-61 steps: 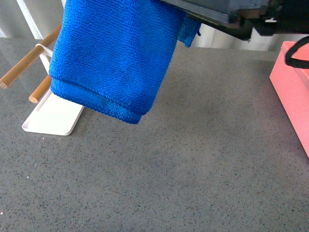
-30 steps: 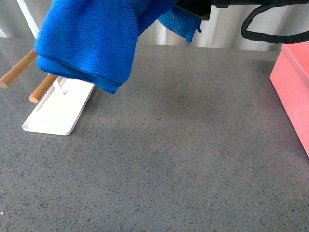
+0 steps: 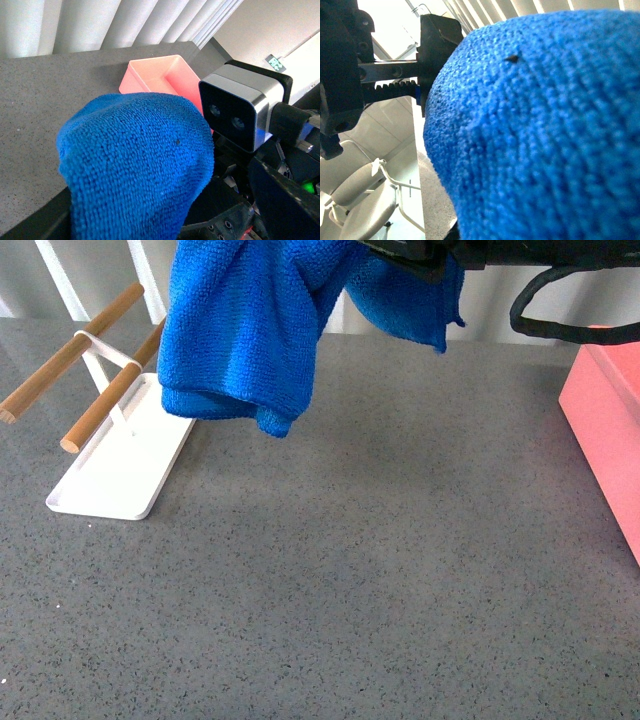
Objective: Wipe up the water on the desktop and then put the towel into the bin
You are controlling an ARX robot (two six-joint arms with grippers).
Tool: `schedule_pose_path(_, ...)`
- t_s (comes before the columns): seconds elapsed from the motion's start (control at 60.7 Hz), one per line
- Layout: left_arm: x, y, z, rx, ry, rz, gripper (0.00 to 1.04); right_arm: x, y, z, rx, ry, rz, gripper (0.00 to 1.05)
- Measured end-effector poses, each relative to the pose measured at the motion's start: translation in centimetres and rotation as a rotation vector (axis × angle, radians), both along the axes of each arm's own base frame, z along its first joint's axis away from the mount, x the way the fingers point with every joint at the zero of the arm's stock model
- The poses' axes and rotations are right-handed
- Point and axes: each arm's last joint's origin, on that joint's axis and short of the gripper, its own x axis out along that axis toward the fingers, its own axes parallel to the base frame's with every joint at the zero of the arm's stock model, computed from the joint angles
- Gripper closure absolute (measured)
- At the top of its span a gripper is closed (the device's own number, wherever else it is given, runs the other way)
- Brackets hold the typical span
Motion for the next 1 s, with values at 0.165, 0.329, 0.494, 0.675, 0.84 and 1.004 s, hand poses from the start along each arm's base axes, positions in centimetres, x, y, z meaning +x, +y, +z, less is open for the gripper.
schedule_pose_path(0.165,0.0,0.0,0.0,0.0,-0.001,0.0,0.08,-0.1,-0.4,-0.3,-0.018,0.018,-0.012,1.0)
schedule_pose_path(0.329,-1.9,1.1,-1.3,0.174,-0.383,0.585,0.3,-0.2,-0.9,-0.6,-0.039,0.021,-0.025,1.0)
schedule_pose_path(0.494,-6.2,5.4,-3.7,0.262,-0.461,0.917,0.6,-0.4,-1.7,-0.7,-0.052,0.023,-0.041,1.0)
schedule_pose_path(0.675,-9.4,7.4,-6.5,0.294,-0.439,0.909,0.91,-0.8,-2.0,-1.1,-0.067,0.037,-0.037,1.0)
schedule_pose_path(0.84,-11.7,8.5,-7.8,0.297,-0.447,0.902,1.01,-1.2,-3.2,-1.2,-0.079,0.042,-0.045,1.0)
schedule_pose_path(1.004,-14.0,9.6,-9.0,0.3,-0.446,0.91,1.01,-1.3,-4.0,-1.0,-0.09,0.035,-0.057,1.0)
